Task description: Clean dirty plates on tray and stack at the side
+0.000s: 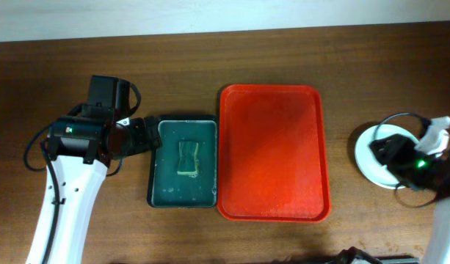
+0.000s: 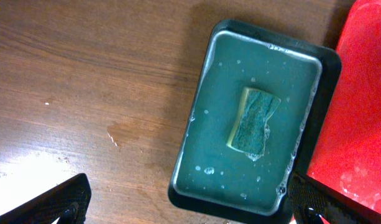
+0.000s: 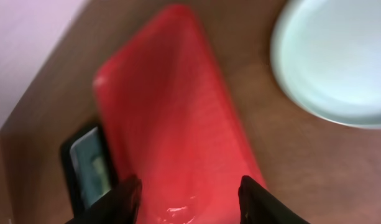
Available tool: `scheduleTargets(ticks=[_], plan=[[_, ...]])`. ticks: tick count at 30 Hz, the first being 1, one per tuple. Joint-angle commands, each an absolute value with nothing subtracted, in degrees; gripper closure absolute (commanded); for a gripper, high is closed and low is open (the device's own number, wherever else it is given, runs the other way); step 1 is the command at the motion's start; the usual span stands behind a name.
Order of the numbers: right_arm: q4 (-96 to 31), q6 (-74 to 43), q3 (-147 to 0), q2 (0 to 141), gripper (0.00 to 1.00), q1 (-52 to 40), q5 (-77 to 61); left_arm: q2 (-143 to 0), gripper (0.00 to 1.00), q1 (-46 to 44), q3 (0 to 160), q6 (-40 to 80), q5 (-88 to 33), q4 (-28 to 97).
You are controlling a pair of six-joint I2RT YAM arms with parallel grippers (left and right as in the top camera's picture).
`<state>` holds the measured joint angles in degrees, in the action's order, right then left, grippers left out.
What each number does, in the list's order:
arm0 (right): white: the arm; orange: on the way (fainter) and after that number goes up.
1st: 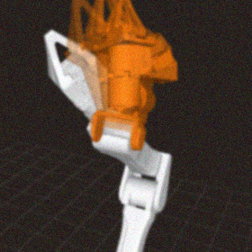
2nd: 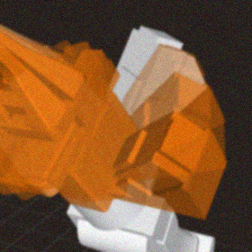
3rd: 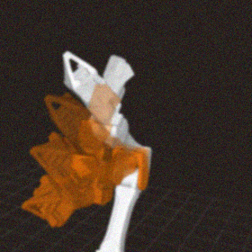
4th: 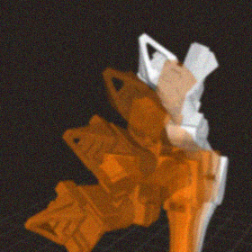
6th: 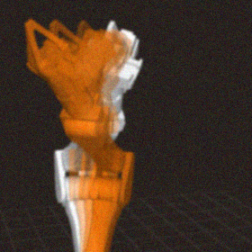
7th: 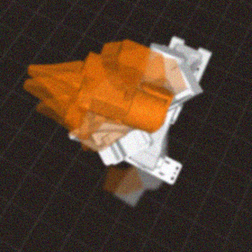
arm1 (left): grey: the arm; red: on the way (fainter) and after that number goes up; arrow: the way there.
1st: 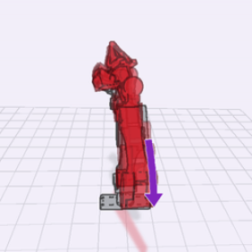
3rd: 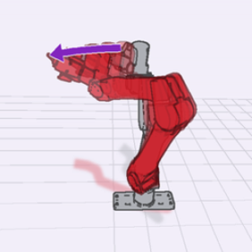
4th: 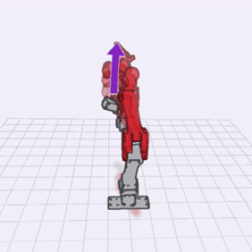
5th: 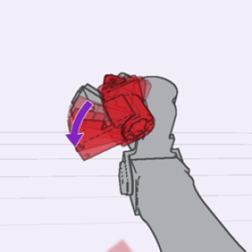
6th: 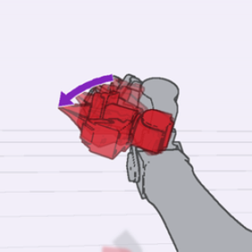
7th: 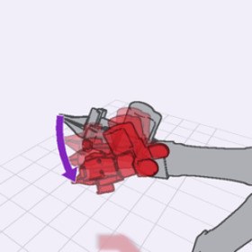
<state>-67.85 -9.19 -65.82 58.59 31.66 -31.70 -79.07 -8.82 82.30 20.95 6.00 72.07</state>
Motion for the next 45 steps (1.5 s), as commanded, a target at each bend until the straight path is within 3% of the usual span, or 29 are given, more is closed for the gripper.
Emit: scheduleTargets(ticks=[1,2,9,14,20,23,25,27,32,37,45], plan=[[-67.53,-4.67,-66.22,44.82,0.41,18.02,-33.65,-78.78,0.00,-8.56,82.98,20.93,6.28,72.12],[-67.53,-4.69,-66.22,41.50,0.02,14.87,-33.61,-78.78,0.01,-8.56,82.98,20.93,6.28,72.12],[-69.58,-4.69,-66.22,32.53,0.02,9.72,-32.75,-78.78,0.01,-8.56,82.98,20.93,6.26,72.12],[-70.46,-2.31,-66.22,32.03,0.02,7.62,-24.58,-78.78,0.00,-8.56,82.98,20.93,6.26,72.12],[-53.60,7.51,-59.22,20.38,0.02,0.78,-17.10,-78.78,0.01,-8.56,82.98,20.93,6.28,72.12],[-50.96,7.51,-48.84,13.08,0.02,0.78,-14.09,-78.78,0.01,-8.56,82.98,20.93,6.28,72.12],[-38.65,7.46,-33.71,4.32,0.02,0.75,-14.57,-78.78,0.00,-8.56,82.98,20.93,6.28,72.12],[-34.28,7.49,-27.44,0.75,0.02,0.75,-14.57,-78.78,0.01,-8.56,82.98,20.93,6.26,72.12],[-19.00,7.49,-13.26,0.21,0.02,0.75,-14.55,-78.78,0.01,-8.56,82.98,20.93,6.26,72.12],[4.14,7.49,-0.21,0.19,0.02,0.73,-14.44,-78.78,0.01,-8.56,82.98,20.93,6.28,72.12],[-3.20,7.49,-0.32,0.43,0.02,0.75,-14.50,-78.78,0.01,-8.56,82.98,20.93,6.26,72.12]])
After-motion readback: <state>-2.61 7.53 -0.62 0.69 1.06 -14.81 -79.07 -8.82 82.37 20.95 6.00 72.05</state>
